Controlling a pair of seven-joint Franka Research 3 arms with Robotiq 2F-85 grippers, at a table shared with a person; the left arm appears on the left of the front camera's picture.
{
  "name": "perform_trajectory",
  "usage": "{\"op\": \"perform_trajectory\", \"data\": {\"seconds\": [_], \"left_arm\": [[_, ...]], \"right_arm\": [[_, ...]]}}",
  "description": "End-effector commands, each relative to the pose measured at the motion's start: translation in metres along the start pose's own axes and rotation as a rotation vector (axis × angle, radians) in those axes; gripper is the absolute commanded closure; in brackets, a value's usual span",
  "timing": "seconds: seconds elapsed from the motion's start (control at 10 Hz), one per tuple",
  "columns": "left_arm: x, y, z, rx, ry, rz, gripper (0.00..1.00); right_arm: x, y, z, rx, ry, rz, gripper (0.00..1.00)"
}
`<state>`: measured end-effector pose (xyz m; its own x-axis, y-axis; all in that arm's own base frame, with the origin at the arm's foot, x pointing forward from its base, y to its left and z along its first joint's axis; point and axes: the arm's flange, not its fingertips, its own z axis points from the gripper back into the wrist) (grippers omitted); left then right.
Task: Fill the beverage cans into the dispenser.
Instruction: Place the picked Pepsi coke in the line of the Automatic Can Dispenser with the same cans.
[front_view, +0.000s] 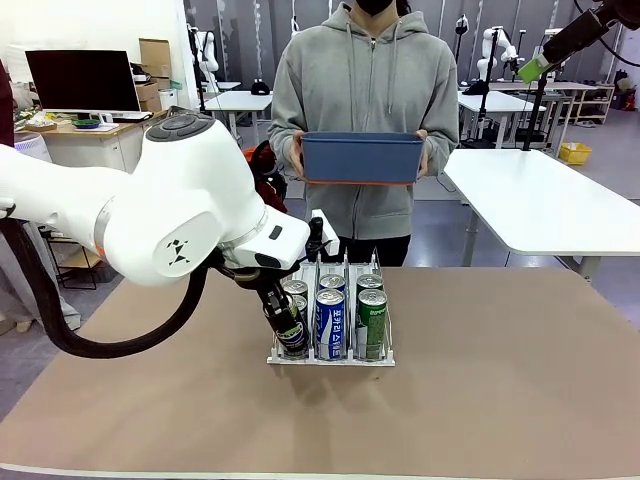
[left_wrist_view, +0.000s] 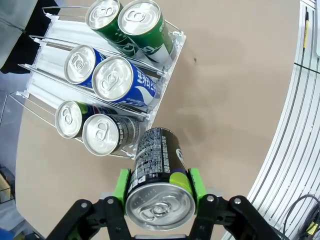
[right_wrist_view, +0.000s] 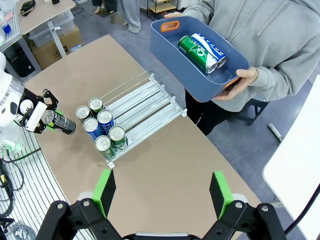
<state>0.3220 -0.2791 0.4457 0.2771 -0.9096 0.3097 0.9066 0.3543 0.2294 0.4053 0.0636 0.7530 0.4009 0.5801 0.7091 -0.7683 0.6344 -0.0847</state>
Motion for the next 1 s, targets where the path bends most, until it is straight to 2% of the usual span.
{"op": "perform_trajectory", "data": {"seconds": [0.0,0.3,0.4,0.6,0.9], "left_arm": [[-0.002,-0.003,0.004,0.012,-0.007,0.015,0.42],[0.001,-0.001,-0.001,-0.001,0.001,0.001,0.42],[0.0,0.001,-0.002,0.038,-0.001,-0.021,0.42],[0.002,0.01,-0.008,0.055,-0.023,0.002,0.42],[0.003,0.02,-0.023,0.059,0.012,0.023,0.42]], "right_arm": [[0.0,0.001,0.0,0.003,0.002,0.001,0.0],[0.0,0.001,0.0,0.003,0.002,0.001,0.0],[0.0,0.001,0.0,0.003,0.002,0.001,0.0],[0.0,0.001,0.0,0.003,0.002,0.001,0.0],[0.0,0.001,0.0,0.003,0.002,0.001,0.0]]}}
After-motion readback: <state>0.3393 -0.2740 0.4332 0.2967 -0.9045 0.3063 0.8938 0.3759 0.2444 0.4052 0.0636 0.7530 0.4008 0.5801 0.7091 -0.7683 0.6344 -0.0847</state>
